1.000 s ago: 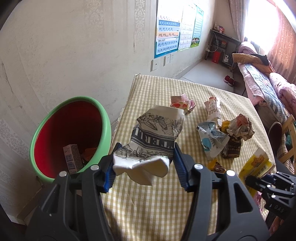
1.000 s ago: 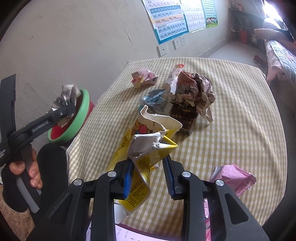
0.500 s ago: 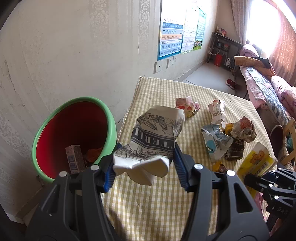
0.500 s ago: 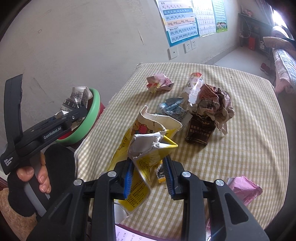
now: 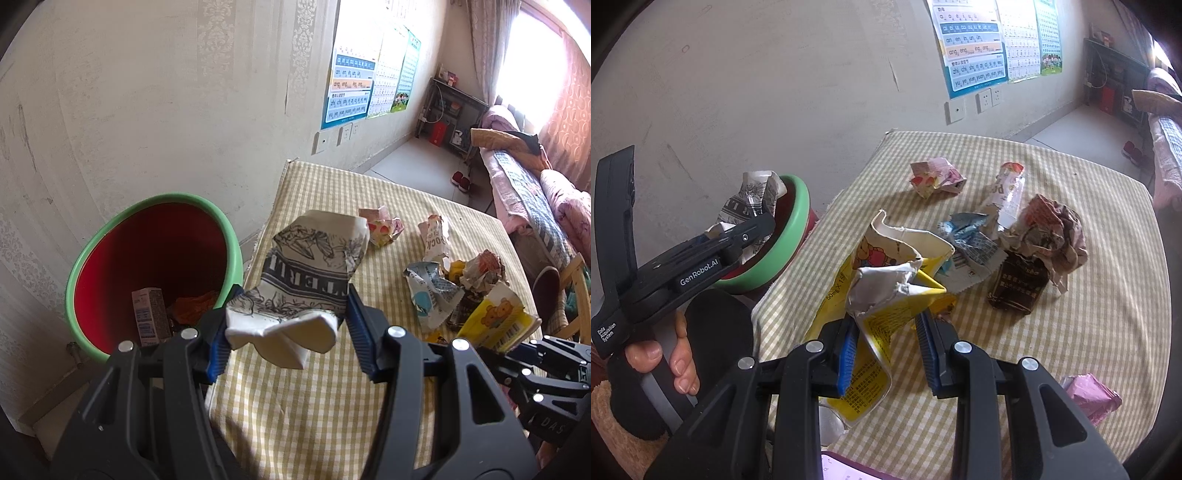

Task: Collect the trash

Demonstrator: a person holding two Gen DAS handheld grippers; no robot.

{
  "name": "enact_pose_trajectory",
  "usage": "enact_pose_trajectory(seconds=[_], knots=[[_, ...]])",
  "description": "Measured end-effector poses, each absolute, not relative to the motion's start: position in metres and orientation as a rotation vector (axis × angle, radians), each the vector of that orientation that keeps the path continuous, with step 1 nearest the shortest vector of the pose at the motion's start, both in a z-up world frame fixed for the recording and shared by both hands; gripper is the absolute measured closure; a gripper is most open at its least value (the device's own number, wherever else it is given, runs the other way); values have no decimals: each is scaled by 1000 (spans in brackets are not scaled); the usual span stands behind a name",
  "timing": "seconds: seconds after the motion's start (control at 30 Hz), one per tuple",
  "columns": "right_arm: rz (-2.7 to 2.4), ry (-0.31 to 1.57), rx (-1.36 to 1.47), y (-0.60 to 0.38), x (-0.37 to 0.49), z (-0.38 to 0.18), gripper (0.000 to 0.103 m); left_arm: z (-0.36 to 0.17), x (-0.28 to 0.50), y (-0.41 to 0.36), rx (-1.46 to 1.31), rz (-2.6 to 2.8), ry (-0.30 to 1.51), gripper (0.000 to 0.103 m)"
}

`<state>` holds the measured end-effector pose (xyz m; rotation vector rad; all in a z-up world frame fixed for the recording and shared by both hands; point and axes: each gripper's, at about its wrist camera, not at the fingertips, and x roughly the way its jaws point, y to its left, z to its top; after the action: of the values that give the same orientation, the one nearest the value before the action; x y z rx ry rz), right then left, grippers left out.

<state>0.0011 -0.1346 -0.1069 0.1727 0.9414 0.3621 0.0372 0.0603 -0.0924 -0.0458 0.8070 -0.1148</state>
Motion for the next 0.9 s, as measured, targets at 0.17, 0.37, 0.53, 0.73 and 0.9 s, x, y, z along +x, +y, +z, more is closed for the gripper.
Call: enact_pose_trajectory(seconds=[0.17, 0.37, 0.53, 0.73, 0.9], knots=[[388, 948, 147, -122, 5, -108, 73, -91, 38, 67, -61, -105, 803, 51], [407, 943, 126, -110, 8, -105, 73, -89, 38, 71, -67, -91, 796, 51], [422, 941, 113, -102, 12, -104, 73, -88, 38, 76, -74, -80, 789, 51], [444, 942, 98, -91, 16, -103, 73, -84, 38, 86, -91, -61, 777, 51], [460, 927, 90, -83, 21, -98, 73, -77, 40, 105, -94, -15, 760, 51]])
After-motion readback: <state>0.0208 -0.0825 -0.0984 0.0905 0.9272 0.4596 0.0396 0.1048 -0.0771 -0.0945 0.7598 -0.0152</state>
